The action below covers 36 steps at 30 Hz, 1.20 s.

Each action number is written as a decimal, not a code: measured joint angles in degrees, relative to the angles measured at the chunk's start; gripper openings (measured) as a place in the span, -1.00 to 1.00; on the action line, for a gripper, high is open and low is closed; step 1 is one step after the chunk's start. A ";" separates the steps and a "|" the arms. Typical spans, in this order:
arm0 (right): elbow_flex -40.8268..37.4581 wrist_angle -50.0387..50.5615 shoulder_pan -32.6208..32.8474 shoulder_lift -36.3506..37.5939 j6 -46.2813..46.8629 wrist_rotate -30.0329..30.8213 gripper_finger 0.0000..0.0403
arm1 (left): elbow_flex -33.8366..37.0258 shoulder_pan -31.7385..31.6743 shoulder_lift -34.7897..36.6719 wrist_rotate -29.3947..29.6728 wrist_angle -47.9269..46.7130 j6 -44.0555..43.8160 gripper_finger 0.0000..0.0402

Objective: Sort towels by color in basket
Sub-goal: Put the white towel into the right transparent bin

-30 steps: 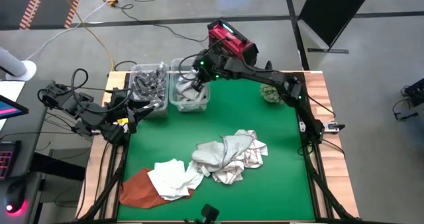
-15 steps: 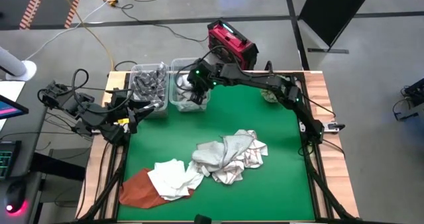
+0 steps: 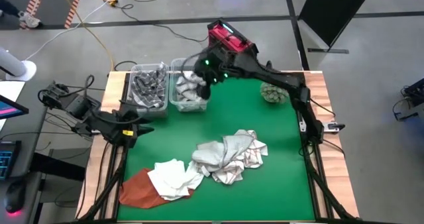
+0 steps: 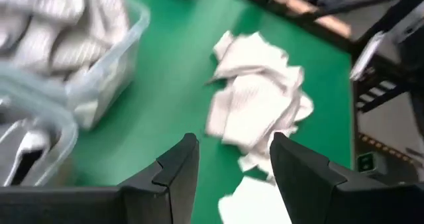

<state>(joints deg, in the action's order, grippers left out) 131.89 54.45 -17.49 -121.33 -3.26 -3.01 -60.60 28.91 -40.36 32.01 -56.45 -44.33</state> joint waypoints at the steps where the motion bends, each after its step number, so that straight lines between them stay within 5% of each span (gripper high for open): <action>1: -0.28 1.63 1.59 1.06 -0.26 -0.04 0.63 | 0.00 0.00 -0.22 0.03 -1.09 -1.06 -0.12; 7: -3.33 2.89 13.01 1.91 0.89 -0.57 0.58 | 0.00 -0.04 -0.52 2.81 -2.41 -3.64 -0.12; 17: -12.34 -9.92 30.07 1.06 9.68 -3.31 0.57 | 0.00 -0.54 0.26 4.39 -8.65 -12.51 -0.12; 28: -17.84 -25.94 35.37 -11.01 13.97 -2.24 0.57 | 0.00 -1.36 0.29 5.75 2.15 -8.00 -0.12; 36: -17.94 -28.78 35.75 -17.07 6.41 1.66 0.41 | 0.00 -1.36 0.52 4.82 6.45 -7.98 -0.12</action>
<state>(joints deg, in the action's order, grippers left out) 113.95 25.67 18.26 -138.40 3.15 -1.35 -60.60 27.55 -39.83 36.82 -50.00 -52.30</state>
